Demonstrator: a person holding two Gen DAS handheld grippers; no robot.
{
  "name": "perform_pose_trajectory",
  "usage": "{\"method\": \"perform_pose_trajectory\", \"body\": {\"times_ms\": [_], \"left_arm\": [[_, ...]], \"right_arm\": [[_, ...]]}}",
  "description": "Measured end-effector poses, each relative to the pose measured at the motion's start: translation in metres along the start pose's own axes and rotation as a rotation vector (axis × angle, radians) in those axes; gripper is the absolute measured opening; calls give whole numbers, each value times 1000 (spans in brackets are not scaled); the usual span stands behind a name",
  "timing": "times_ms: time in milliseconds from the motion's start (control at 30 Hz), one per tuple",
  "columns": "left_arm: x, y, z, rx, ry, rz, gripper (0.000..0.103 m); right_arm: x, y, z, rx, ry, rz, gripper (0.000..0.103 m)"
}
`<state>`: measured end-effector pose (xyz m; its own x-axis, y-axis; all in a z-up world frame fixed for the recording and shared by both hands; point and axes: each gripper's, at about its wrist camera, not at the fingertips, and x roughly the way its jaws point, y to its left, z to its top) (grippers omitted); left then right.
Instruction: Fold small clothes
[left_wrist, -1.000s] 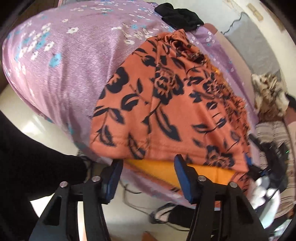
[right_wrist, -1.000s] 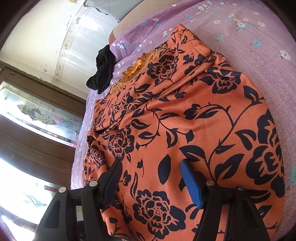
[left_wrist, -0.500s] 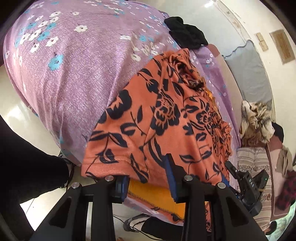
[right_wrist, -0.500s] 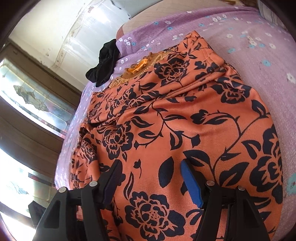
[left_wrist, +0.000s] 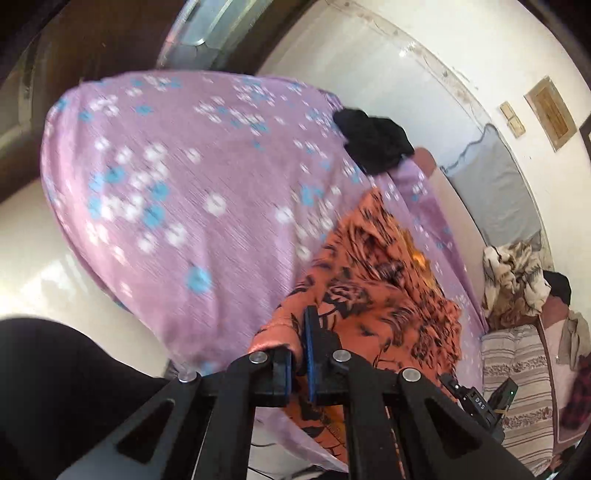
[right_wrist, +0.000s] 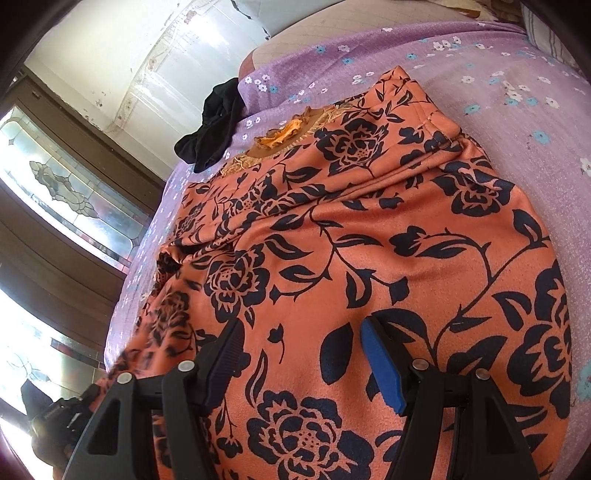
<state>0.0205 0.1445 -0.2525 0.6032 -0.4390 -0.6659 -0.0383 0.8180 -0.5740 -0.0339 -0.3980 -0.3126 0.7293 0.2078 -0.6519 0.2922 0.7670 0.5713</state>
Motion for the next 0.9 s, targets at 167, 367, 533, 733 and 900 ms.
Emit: {"method": "perform_pose_trajectory", "body": {"times_ms": [167,367,533,733,900], "left_arm": [[19,41,0,-169,235,17,8],[5,36,-4,-73,235,155,12],[10,22,7,-15,154,171,81],[76,25,8,-19,342,169,84],[102,33,-6,-54,409,108,74]], "right_arm": [[-1,-1,-1,20,-1,4,70],[-2,-3,-2,35,2,21,70],[-3,-3,-2,21,5,25,70],[-6,-5,-8,-40,-5,67,70],[-23,-14,-11,-37,-7,127,70]]}}
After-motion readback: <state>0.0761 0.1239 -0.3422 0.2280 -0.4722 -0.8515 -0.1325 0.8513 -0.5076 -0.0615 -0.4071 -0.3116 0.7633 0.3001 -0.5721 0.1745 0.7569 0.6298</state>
